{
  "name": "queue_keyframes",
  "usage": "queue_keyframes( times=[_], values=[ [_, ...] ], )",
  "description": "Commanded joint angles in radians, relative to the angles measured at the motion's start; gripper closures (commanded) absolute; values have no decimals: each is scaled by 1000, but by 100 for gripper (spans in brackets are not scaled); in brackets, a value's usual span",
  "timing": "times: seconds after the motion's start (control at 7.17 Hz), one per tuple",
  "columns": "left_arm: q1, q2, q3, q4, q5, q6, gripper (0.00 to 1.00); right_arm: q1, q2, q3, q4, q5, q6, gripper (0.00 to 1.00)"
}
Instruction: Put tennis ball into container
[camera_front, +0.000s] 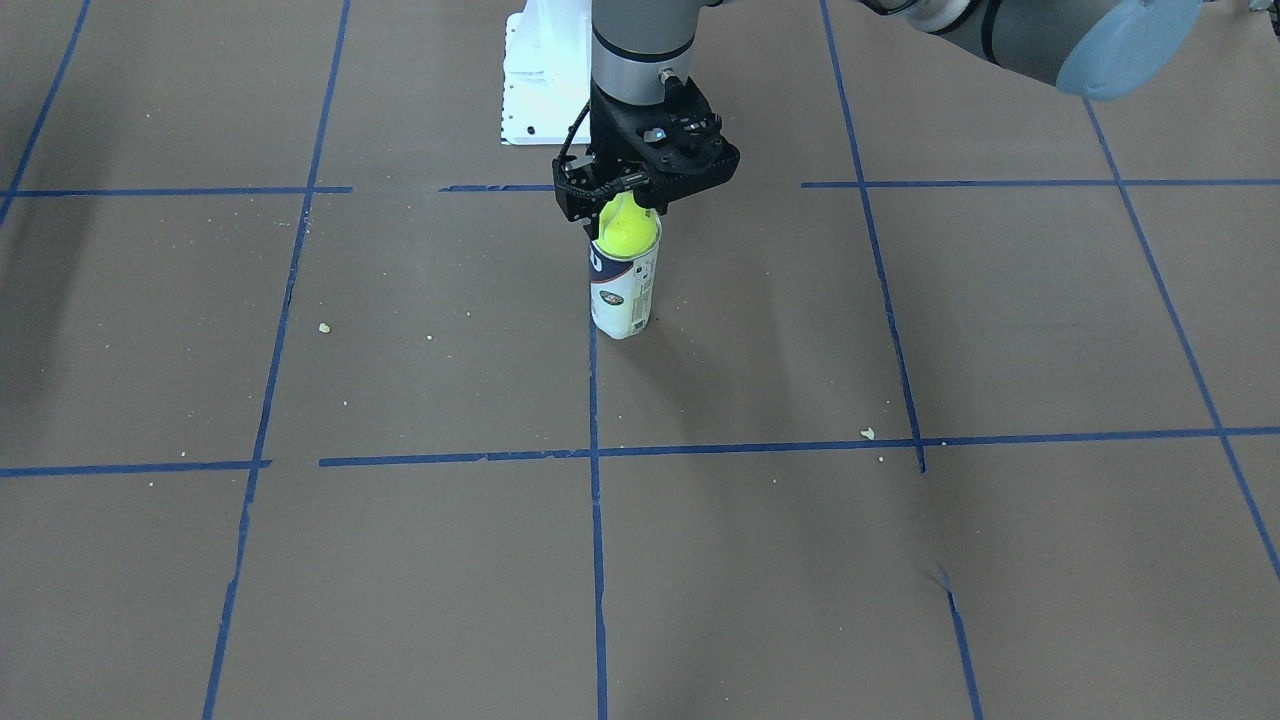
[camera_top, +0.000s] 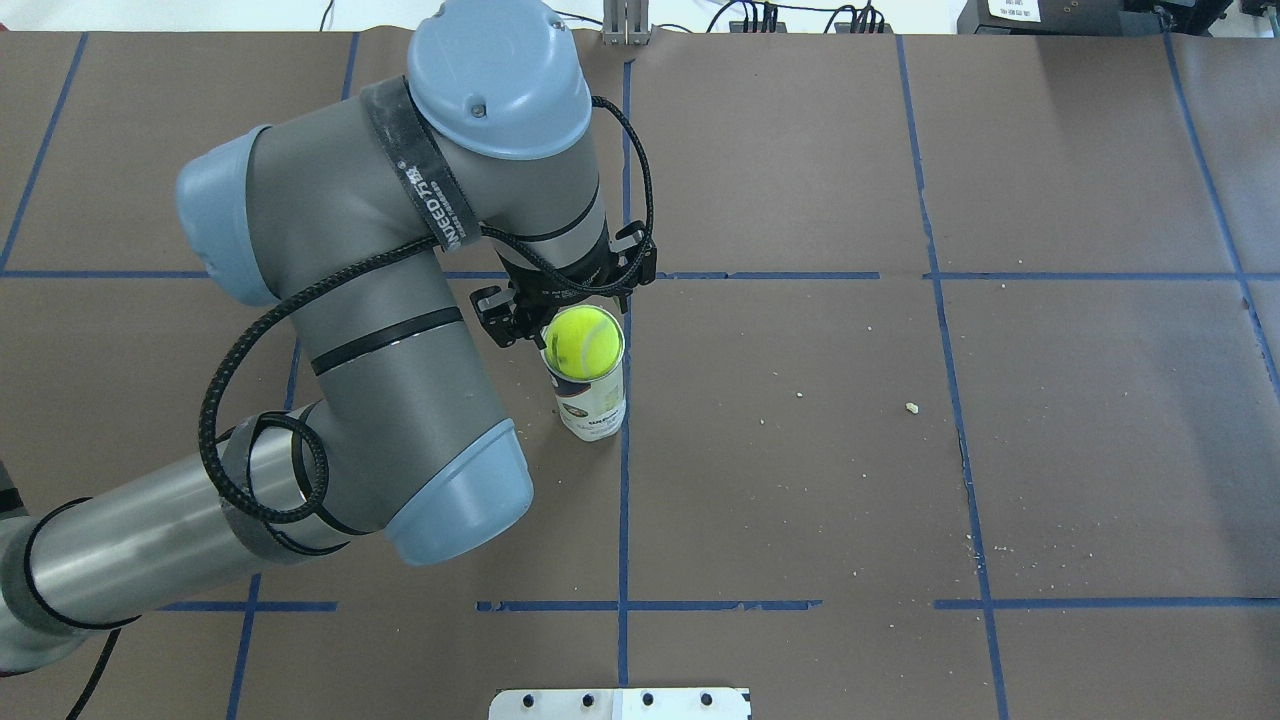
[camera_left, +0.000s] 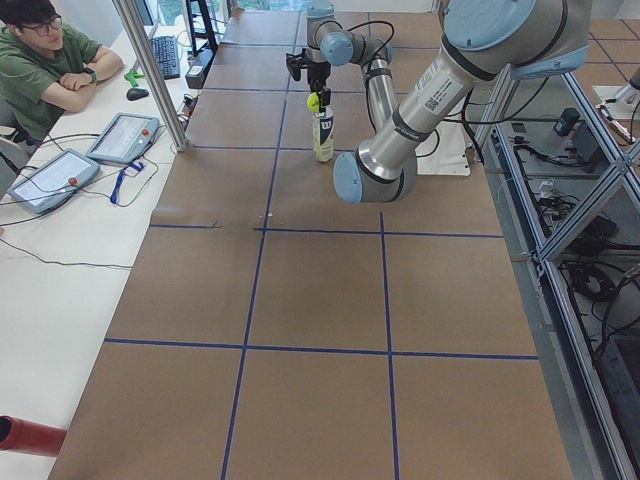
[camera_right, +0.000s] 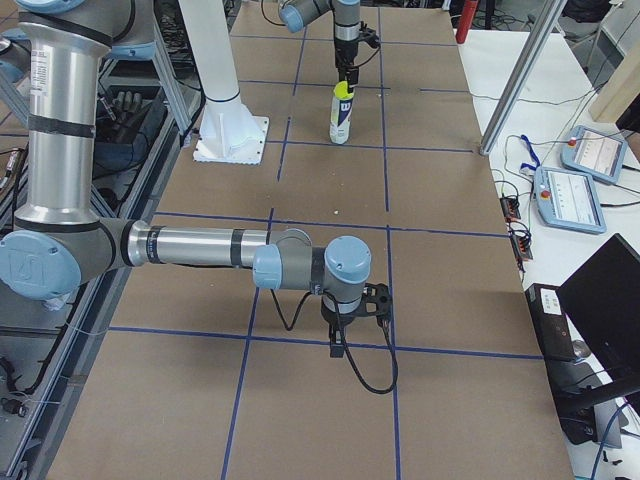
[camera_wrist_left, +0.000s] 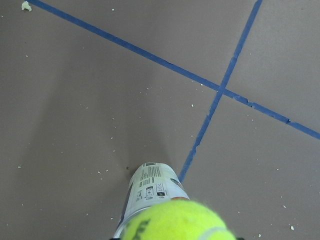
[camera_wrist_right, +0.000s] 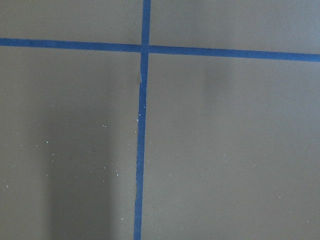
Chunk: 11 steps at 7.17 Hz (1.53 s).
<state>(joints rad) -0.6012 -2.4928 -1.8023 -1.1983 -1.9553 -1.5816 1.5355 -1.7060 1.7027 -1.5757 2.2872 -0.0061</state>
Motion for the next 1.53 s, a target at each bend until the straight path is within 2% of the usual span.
queue_keyframes(
  times=[0.0, 0.28, 0.42, 0.56, 0.84, 1.26, 1.4],
  values=[
    [0, 2, -11, 0, 0, 0, 0, 0, -1, 0, 0, 0, 0, 0],
    [-2, 44, -70, -1, 3, 12, 0, 0, -1, 2, 0, 0, 0, 0],
    [-11, 114, -157, -1, 1, 99, 0, 0, -1, 2, 0, 0, 0, 0],
    [-35, 182, -204, -4, 1, 214, 0, 0, 0, 0, 0, 0, 0, 0],
    [-188, 270, -207, -14, -7, 535, 0, 0, -1, 0, 0, 0, 0, 0],
    [-467, 524, -187, -151, -207, 1012, 0, 0, 0, 0, 0, 0, 0, 0],
    [-552, 596, -172, -155, -229, 1186, 0, 0, 0, 1, 0, 0, 0, 0]
  ],
)
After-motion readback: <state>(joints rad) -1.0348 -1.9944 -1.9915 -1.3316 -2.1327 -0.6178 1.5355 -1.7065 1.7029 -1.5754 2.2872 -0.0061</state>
